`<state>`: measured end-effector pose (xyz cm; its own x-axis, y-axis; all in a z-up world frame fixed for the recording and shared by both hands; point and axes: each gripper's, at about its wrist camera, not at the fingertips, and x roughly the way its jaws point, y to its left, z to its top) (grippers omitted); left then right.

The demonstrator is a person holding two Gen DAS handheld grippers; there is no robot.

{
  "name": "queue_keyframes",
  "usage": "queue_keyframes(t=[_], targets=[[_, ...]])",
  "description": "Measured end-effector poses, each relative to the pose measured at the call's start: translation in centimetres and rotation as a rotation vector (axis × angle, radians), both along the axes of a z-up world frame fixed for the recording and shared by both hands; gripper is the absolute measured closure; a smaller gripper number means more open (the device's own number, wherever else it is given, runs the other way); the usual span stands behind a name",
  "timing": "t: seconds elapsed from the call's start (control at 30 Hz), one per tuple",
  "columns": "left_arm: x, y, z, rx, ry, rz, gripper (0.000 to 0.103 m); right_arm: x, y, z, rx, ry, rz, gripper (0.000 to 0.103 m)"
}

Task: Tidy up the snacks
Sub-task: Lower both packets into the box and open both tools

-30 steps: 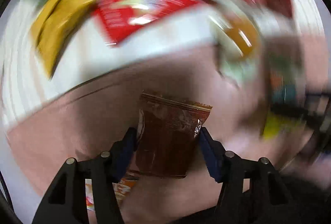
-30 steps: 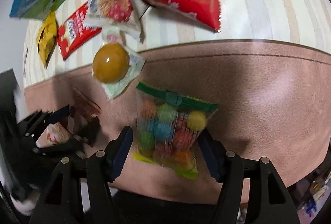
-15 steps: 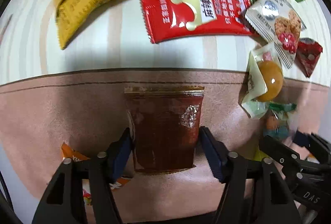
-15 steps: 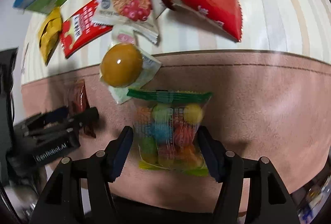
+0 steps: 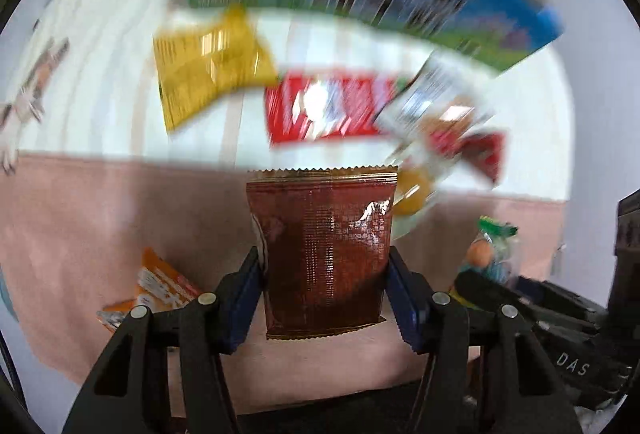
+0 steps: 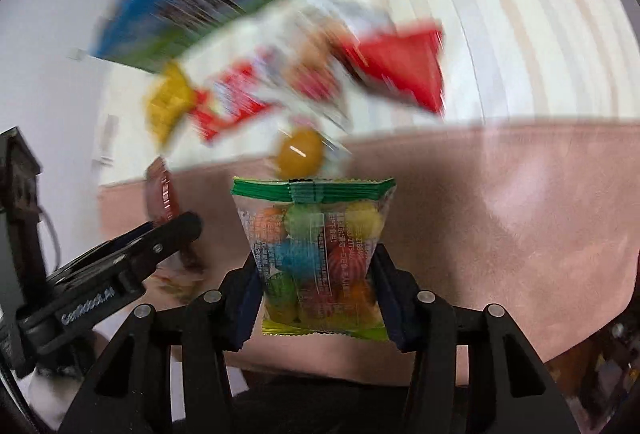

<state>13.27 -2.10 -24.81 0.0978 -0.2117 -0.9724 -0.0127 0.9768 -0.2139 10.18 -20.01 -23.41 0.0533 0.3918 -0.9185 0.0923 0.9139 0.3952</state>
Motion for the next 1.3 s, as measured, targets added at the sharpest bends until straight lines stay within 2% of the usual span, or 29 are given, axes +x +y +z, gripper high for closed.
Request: queue_keyframes(t=[0.07,0.17,0.23,0.27,0.33,0.37,0.5,0.6,0.73,0.83,0.93,1.13,1.17,1.2,1.27,1.3], targets=[[0.7,-0.6,3.5,-0.035,-0.063,0.000,0.047,1.1,-0.1,3.5,0.037,-0.058,0.016,0.049],[5.2,0.6,7.6,-0.072,-0.143,-0.015,0.047,3.9,0.2,8.7,0.070,-0.158,0.040,0.049],[7.1,4.0,11.2,-0.093,-0.177,-0.021,0.047,6.5,0.7,11.7,0.089,-0.210,0.050,0.049],[8.6,6.5,14.2,-0.093,-0.196,-0.023,0.047,7.9,1.2,13.0,0.089,-0.237,0.055,0.049],[11.7,5.7,15.0,-0.076,-0.216,-0.027,0.047,10.9,2.3,14.8,0.067,-0.290,0.061,0.049],[12.8,7.3,15.0,-0.067,-0.216,-0.021,0.047,12.2,3.3,14.9,0.057,-0.299,0.061,0.049],[19.2,8.5,13.7,-0.071,-0.145,0.015,0.047,18.3,4.9,14.8,0.019,-0.298,0.061,0.049],[23.1,9.4,10.8,-0.057,-0.064,0.027,0.047,22.0,6.6,13.1,-0.006,-0.252,0.064,0.049],[26.2,9.5,7.0,-0.037,0.047,0.022,0.047,25.3,8.6,9.0,-0.035,-0.173,0.081,0.049],[27.2,9.3,4.7,-0.006,0.100,-0.006,0.047,26.7,9.5,6.2,-0.053,-0.125,0.095,0.049],[27.8,9.3,2.8,0.011,0.129,-0.027,0.047,27.3,9.7,4.7,-0.065,-0.099,0.097,0.049],[27.6,10.2,0.5,-0.029,0.165,-0.002,0.047,28.8,10.2,1.9,-0.098,-0.040,0.130,0.048],[27.6,10.3,0.2,-0.044,0.175,0.004,0.046,29.1,10.4,1.1,-0.100,-0.013,0.131,0.045],[27.5,10.3,-0.1,-0.051,0.184,-0.004,0.046,29.3,10.4,0.7,-0.097,0.006,0.133,0.028],[27.4,10.2,-0.2,-0.031,0.173,-0.023,0.037,29.5,10.6,0.2,-0.119,0.016,0.154,0.006],[27.3,10.1,-0.2,-0.025,0.166,-0.030,0.037,29.5,10.7,0.3,-0.143,0.009,0.165,0.006]])
